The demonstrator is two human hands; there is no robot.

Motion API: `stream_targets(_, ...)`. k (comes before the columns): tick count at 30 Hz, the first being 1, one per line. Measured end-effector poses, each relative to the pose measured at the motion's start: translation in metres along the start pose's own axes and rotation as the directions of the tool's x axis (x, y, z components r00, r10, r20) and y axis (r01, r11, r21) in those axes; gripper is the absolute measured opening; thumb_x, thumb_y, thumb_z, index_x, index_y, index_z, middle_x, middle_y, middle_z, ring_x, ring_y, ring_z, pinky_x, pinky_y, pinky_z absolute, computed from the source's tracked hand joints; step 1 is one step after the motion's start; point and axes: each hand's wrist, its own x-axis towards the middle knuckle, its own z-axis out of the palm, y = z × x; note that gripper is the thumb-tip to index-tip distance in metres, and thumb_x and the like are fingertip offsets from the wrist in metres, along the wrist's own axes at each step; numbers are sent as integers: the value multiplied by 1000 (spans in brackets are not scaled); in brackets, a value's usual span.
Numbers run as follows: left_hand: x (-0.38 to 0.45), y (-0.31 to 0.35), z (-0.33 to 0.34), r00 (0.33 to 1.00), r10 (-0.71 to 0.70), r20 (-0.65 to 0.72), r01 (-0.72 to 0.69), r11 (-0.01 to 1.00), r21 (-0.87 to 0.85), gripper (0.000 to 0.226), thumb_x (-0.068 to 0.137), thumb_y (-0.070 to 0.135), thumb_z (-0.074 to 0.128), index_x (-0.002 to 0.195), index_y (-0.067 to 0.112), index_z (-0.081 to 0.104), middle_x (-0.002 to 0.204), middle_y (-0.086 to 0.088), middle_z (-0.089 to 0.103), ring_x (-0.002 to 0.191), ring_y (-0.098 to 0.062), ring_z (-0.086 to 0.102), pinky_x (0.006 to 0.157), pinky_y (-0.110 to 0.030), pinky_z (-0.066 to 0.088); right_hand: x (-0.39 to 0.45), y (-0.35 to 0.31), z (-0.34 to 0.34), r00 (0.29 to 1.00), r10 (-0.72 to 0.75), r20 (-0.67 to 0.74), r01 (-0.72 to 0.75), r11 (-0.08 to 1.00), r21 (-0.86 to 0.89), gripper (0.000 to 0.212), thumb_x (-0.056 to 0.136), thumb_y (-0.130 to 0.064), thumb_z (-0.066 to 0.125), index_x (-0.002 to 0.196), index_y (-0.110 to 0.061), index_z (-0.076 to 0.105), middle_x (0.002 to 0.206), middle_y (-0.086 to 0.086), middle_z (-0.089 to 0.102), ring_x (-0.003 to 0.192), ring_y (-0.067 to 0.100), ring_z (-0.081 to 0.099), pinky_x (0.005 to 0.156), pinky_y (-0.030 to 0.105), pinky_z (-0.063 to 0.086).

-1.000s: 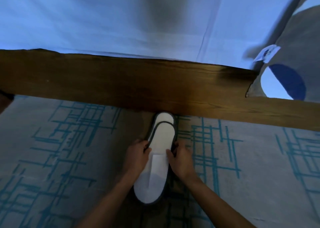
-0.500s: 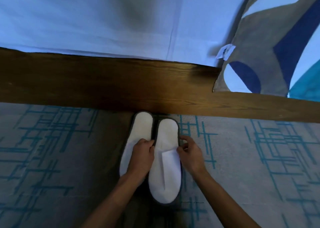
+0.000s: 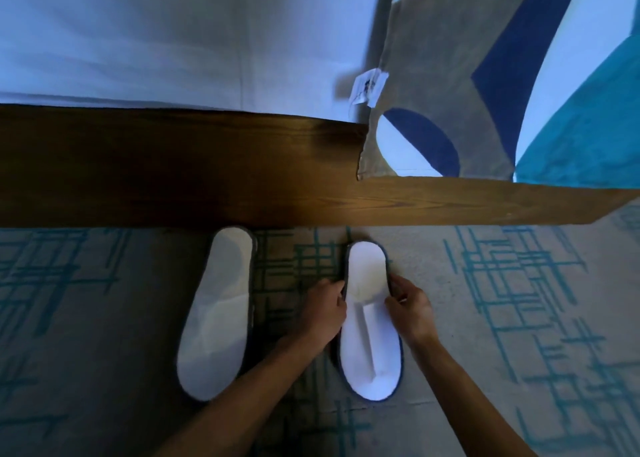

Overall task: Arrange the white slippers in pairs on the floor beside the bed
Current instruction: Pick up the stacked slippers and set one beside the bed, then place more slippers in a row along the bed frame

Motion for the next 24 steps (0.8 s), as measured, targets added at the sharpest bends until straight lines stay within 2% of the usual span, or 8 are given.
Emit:
stream_targets(2,3,1,9,1000,-17,12,17,1000,10,34,96,10,45,128,13,57,121,-12,58,107,-24,58,95,-29,46,8,12,0,999,45,7,-45,998,-54,48,77,0,51,121,-16,58,98,7,67,89,20,62,70,24,43)
stream_targets(5,2,-2,18,1000,-28,12,27,999,31,34,98,12,45,130,13,54,125,-9,54,109,-19,55,90,-21,39,16,31,6,992,128,22,-123,983,-137,40,75,-17,52,114,-10,56,93,15,65,80,27,63,51,24,41)
stream_targets(7,0,-5,22,999,-32,12,31,998,62,36,98,13,45,134,15,51,127,-9,54,113,-19,54,94,-23,40,16,34,10,997,75,-10,-76,977,-198,37,77,-12,54,115,-10,56,93,14,60,80,29,61,56,23,40)
stream_targets(9,0,-6,26,999,-36,22,33,995,99,41,98,14,45,139,16,45,131,-8,53,117,-19,53,99,-26,42,12,31,10,999,-42,-12,38,974,-224,51,78,-5,53,127,-19,52,98,13,56,84,28,57,68,25,40)
stream_targets(11,1,-5,28,999,-27,23,24,992,121,44,97,13,47,141,15,42,132,-9,52,118,-19,53,99,-26,43,13,30,10,994,-107,-5,103,961,-256,58,79,-5,51,133,-24,46,99,15,57,86,31,57,71,25,39)
stream_targets(17,8,-5,34,1000,-20,2,20,993,118,45,96,13,50,141,12,41,133,-9,52,117,-17,54,97,-24,46,19,31,5,991,-130,-10,123,955,-270,54,84,-5,50,135,-20,44,109,18,55,95,35,54,81,34,46)
stream_targets(24,21,-1,38,1000,4,-1,-3,994,112,50,96,13,50,144,10,36,137,-10,49,118,-16,53,97,-22,46,35,30,0,989,-150,6,146,945,-291,44,82,0,51,124,-9,54,96,16,54,87,35,54,71,28,36)
